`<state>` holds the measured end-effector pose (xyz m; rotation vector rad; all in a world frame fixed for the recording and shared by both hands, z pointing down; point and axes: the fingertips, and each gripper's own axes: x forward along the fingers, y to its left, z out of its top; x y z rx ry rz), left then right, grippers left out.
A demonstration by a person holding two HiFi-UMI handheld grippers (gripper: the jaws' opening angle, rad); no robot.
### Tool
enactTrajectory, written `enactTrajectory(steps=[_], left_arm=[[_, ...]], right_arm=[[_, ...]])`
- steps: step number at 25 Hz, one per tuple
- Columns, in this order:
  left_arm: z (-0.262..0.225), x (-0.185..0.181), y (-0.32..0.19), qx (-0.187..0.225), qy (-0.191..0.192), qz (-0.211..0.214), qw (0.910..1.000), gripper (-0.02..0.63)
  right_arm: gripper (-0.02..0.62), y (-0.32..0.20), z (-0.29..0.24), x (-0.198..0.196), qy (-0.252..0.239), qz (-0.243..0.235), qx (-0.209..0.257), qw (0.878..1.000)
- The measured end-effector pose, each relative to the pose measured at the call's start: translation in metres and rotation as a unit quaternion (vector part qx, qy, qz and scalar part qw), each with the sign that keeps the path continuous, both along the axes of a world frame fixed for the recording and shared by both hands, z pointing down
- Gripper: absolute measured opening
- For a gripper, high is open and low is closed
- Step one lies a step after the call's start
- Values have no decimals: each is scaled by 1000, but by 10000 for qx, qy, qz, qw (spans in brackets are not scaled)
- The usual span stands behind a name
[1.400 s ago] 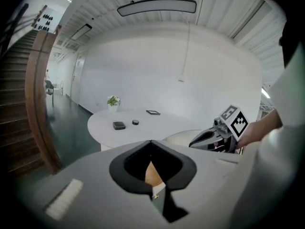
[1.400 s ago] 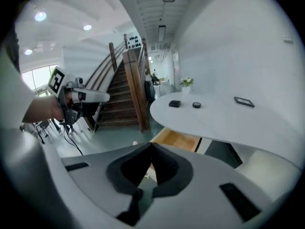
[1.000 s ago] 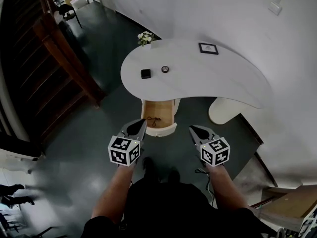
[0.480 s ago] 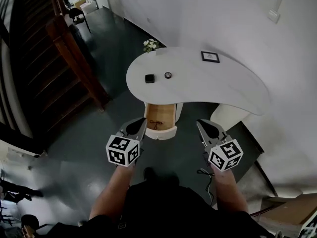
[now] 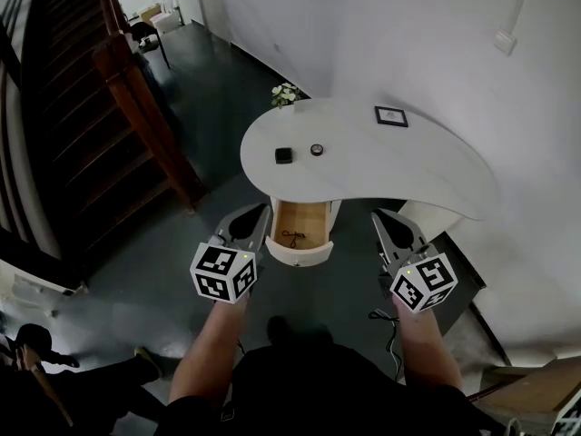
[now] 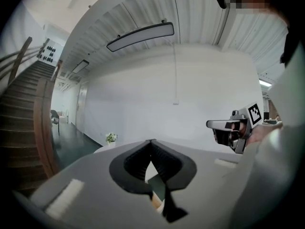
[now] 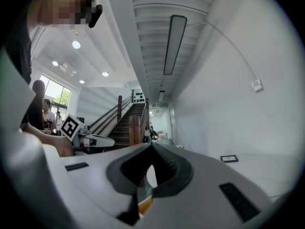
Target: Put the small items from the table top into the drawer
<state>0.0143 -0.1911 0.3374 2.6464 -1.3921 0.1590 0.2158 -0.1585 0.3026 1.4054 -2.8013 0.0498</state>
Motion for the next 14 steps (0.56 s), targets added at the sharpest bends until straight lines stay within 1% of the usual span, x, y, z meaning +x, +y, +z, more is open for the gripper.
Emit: enactTrajectory(steps=[4, 14], left_arm=[[-1, -5, -1, 47, -29, -22, 10000, 11], [8, -10, -9, -90, -99, -22, 9999, 11]], right_arm=[[12, -1, -1, -10, 19, -93, 20, 10000], [12, -9, 6, -20, -51, -205, -120, 9997]])
